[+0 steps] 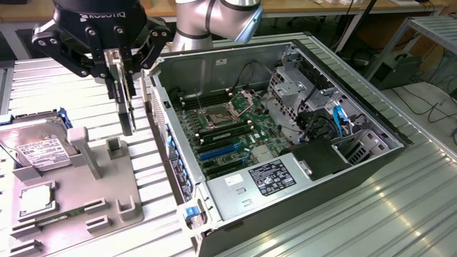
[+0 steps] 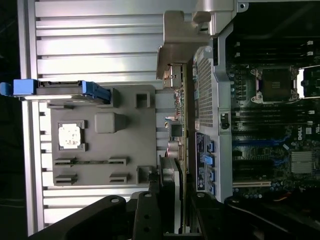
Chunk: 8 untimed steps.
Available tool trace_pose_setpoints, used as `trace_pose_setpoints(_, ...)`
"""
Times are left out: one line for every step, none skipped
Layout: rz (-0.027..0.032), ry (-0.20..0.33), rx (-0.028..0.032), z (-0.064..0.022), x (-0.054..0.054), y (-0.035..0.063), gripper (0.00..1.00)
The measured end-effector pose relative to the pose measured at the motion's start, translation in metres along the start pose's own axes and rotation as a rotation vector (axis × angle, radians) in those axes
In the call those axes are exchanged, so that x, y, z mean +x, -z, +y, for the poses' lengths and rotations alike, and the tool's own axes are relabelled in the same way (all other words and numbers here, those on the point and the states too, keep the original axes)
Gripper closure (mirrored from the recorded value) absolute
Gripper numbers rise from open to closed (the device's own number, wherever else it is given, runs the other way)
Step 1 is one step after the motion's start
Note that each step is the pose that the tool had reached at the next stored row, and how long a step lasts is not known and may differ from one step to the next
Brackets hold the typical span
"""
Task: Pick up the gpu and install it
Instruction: 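Pick up the gpu and move the gpu toward the slot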
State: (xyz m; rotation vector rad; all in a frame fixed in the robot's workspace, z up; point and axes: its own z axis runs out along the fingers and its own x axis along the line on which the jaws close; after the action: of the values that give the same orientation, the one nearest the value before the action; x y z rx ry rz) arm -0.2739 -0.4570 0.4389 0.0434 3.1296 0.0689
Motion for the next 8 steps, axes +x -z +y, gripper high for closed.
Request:
trace_pose_setpoints(0.0, 0.0, 0.0, 0.0, -0.001, 0.0, 0.72)
trace_pose_setpoints(0.0, 0.0, -0.0001, 0.0, -0.002, -0.0001, 0.72)
trace_pose_setpoints(-0.0001, 0.0, -0.0001, 0.0001, -0.003, -0.0001, 0.72)
trace_pose_setpoints(-0.0001, 0.0, -0.0001, 0.0001, -0.005, -0.0001, 0.72)
trace_pose_setpoints(0.0, 0.0, -0.0001, 0.0002, -0.008, -0.0001, 0.72)
trace_pose_setpoints(-0.0001, 0.0, -0.0001, 0.0003, -0.01, -0.0002, 0.72)
trace_pose_setpoints(0.0, 0.0, 0.0, 0.0003, -0.012, -0.0001, 0.72)
trace_pose_setpoints(-0.0001, 0.0, -0.0001, 0.0004, -0.014, -0.0002, 0.72)
